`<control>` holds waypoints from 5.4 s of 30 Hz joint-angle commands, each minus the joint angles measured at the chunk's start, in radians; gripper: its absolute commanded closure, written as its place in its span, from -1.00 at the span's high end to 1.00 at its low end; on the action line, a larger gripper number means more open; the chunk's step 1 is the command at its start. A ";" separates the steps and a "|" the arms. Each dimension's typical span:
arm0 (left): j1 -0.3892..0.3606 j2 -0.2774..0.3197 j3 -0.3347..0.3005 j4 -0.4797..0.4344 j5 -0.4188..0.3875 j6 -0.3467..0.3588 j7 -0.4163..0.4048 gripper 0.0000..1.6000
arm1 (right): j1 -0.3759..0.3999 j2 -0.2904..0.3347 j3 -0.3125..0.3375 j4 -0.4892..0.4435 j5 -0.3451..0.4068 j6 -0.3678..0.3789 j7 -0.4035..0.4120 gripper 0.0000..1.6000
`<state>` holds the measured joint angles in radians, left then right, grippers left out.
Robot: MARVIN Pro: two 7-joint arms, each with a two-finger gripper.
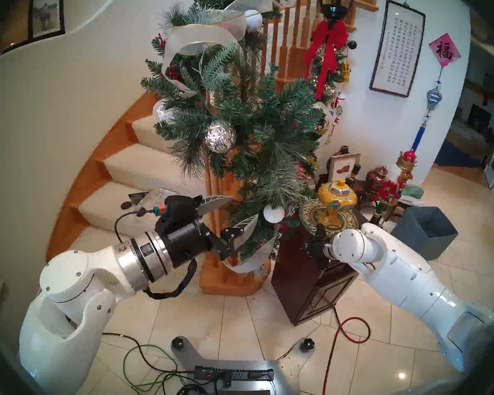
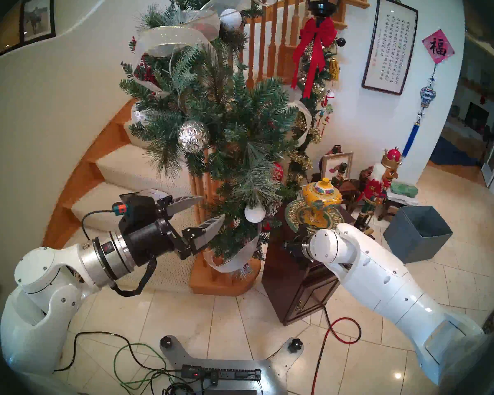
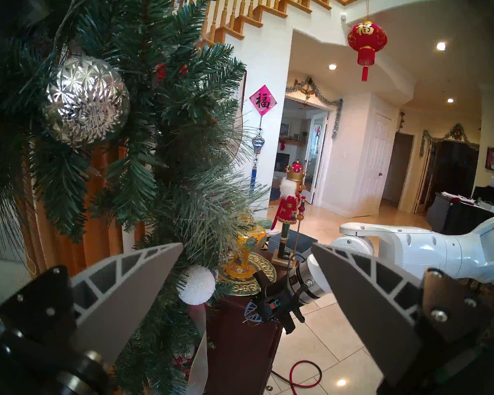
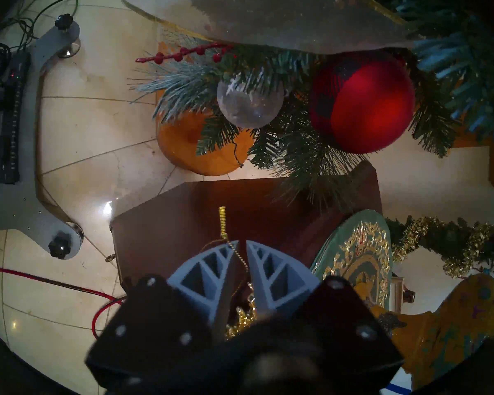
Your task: Hang the ornament onto the Christmas-tree-style decoration
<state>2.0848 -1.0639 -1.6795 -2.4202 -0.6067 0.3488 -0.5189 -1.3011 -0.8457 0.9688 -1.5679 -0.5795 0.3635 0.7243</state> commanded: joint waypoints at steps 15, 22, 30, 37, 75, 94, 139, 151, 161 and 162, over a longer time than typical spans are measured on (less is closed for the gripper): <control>-0.001 0.000 -0.001 -0.005 0.000 -0.002 0.000 1.00 | 0.001 0.020 0.019 -0.024 0.007 0.013 0.001 -1.00; -0.001 0.000 -0.001 -0.005 0.000 -0.002 0.000 1.00 | -0.010 0.032 0.029 -0.047 0.013 0.023 -0.006 -1.00; -0.001 0.000 -0.001 -0.005 0.000 -0.002 0.000 1.00 | -0.028 0.051 0.040 -0.073 0.025 0.036 -0.014 -1.00; -0.001 0.000 -0.001 -0.005 0.000 -0.002 0.000 1.00 | -0.049 0.066 0.060 -0.092 0.041 0.050 -0.028 -1.00; -0.001 0.000 -0.001 -0.005 0.000 -0.002 0.000 1.00 | -0.164 0.154 0.173 -0.245 0.128 0.114 -0.086 -1.00; -0.001 0.000 -0.001 -0.005 0.000 -0.002 0.000 1.00 | -0.229 0.190 0.257 -0.314 0.186 0.138 -0.129 -1.00; -0.001 0.000 -0.001 -0.005 0.000 -0.002 0.000 1.00 | -0.349 0.264 0.428 -0.443 0.269 0.164 -0.206 -1.00; -0.001 0.000 -0.001 -0.005 0.000 -0.002 0.000 1.00 | -0.368 0.282 0.491 -0.483 0.301 0.165 -0.211 -1.00; -0.001 0.000 -0.001 -0.005 0.000 -0.002 0.000 1.00 | -0.396 0.293 0.547 -0.521 0.328 0.173 -0.212 -1.00; -0.001 0.000 -0.001 -0.005 0.000 -0.002 0.000 1.00 | -0.399 0.295 0.551 -0.524 0.330 0.173 -0.212 -1.00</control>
<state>2.0848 -1.0639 -1.6794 -2.4201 -0.6068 0.3488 -0.5189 -1.6894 -0.5681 1.4730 -2.0612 -0.2544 0.5331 0.5219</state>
